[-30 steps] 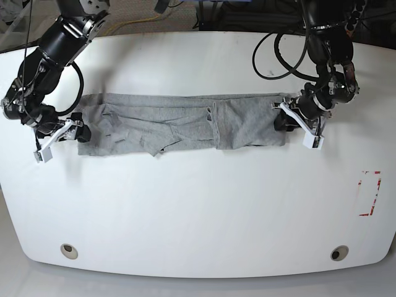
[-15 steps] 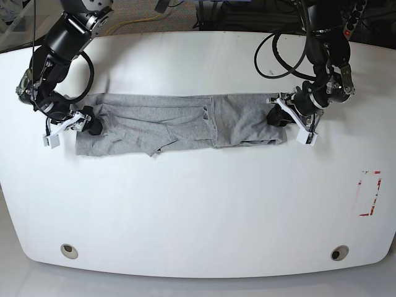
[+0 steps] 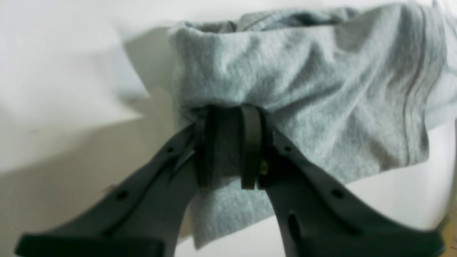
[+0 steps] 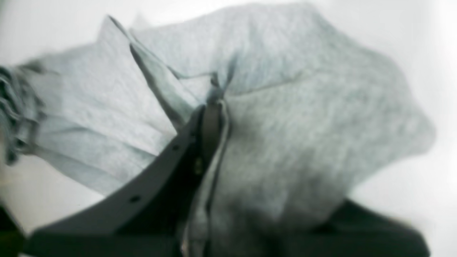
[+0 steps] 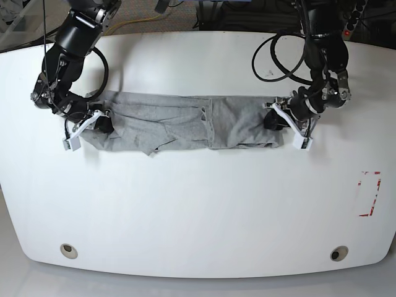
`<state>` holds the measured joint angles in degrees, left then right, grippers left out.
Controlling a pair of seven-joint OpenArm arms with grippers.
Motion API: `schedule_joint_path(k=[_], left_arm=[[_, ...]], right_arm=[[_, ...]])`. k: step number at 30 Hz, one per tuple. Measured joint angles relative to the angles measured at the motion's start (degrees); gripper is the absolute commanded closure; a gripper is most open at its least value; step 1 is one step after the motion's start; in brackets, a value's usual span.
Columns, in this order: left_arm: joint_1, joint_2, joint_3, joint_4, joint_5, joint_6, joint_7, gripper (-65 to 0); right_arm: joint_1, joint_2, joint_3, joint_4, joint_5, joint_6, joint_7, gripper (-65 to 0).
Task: Fold the T-shirt properly
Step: 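Grasp both strip ends and fold them toward the middle, then press the folded ends together with both grippers, then release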
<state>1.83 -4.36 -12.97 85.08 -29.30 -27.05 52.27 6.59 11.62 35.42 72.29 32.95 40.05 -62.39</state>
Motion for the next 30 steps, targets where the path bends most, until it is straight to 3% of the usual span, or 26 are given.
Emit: schedule_joint_path(k=[6,9,13,17,22,28,30], left_arm=[[-2.7,1.5,8.6,-2.2,-0.5,1.7,0.2,-10.7],[-3.3,3.8,10.6,-3.6,-0.8,1.6,-0.4,-10.7],[-4.6,6.7,13.1,-5.6,-0.5,1.8,-0.2,-10.8],[-6.6,9.2,16.5,-8.0,0.0,1.7,0.3,-10.8],[-7.7,11.3,20.3,-10.3,3.6,1.7,-0.1,-10.8],[-7.6,12.3,20.5,-10.3,4.8,1.7,-0.4,-10.8],[-7.5,12.3,20.5,-10.3,4.8,1.7,-0.5,-10.8]], right_arm=[[-2.2,2.7,0.5,17.0,-1.3,-0.6,-8.3,0.0],[-1.4,2.4,0.0,25.2,-0.5,-0.4,-13.2,0.0],[-1.6,0.7,-1.6,33.6,0.7,-0.1,-15.5,0.0],[-2.4,-2.2,-7.7,37.3,2.7,-0.3,-15.9,0.0],[-4.3,-8.9,-12.0,37.6,3.0,0.0,-14.6,0.0],[-4.6,-10.3,-18.8,35.0,-2.1,-0.2,-8.9,0.0],[-4.5,-10.2,-20.2,33.4,-3.5,-0.1,-7.0,-9.0]])
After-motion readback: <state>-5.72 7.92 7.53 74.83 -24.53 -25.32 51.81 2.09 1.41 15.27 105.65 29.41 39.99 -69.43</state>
